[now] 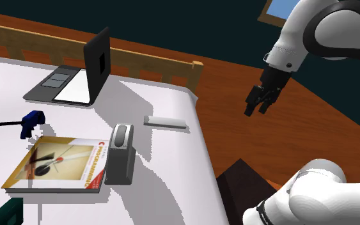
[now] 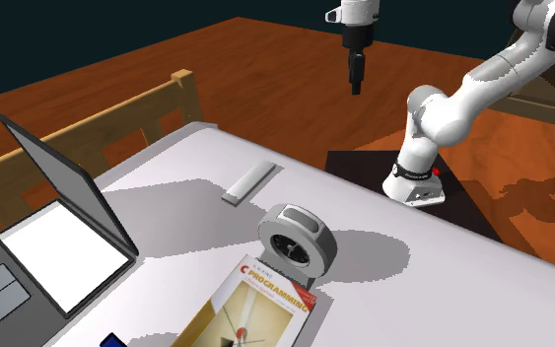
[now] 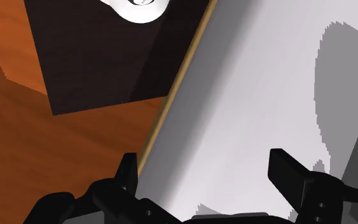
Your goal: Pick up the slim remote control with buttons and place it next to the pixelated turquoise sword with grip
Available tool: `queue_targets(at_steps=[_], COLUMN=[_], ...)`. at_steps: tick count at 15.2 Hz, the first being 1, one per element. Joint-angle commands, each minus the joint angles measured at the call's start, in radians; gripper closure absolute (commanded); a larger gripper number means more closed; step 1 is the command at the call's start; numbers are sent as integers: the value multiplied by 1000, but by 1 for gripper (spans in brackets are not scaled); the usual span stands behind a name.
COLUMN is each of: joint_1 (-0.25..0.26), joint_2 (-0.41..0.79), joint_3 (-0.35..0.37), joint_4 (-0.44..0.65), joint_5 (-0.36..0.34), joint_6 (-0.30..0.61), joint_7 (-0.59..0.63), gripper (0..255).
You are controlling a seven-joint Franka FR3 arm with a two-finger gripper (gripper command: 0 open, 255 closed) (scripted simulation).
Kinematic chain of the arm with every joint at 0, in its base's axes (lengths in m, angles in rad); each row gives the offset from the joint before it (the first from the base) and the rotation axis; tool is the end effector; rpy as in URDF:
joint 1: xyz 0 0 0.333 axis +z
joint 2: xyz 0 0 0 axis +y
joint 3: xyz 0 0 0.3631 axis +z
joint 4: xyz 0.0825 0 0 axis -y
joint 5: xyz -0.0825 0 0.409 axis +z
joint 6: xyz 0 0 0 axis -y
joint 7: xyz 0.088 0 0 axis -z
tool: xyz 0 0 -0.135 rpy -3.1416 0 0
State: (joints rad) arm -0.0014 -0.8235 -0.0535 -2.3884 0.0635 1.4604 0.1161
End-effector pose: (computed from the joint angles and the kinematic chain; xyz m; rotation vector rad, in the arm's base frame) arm 0.2716 -0.0109 0.5820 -3.0304 0.2249 0.1660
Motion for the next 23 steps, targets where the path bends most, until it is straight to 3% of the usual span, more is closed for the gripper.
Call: queue_targets(at_steps=[1, 11, 23], joint_1=[0, 97, 193], joint_2=[0, 307, 721], joint_3=[0, -33, -20], joint_4=[0, 8, 172], joint_5=[0, -50, -61], joint_6=[0, 330, 629], joint_7=[0, -268, -550], gripper=[0, 0, 0])
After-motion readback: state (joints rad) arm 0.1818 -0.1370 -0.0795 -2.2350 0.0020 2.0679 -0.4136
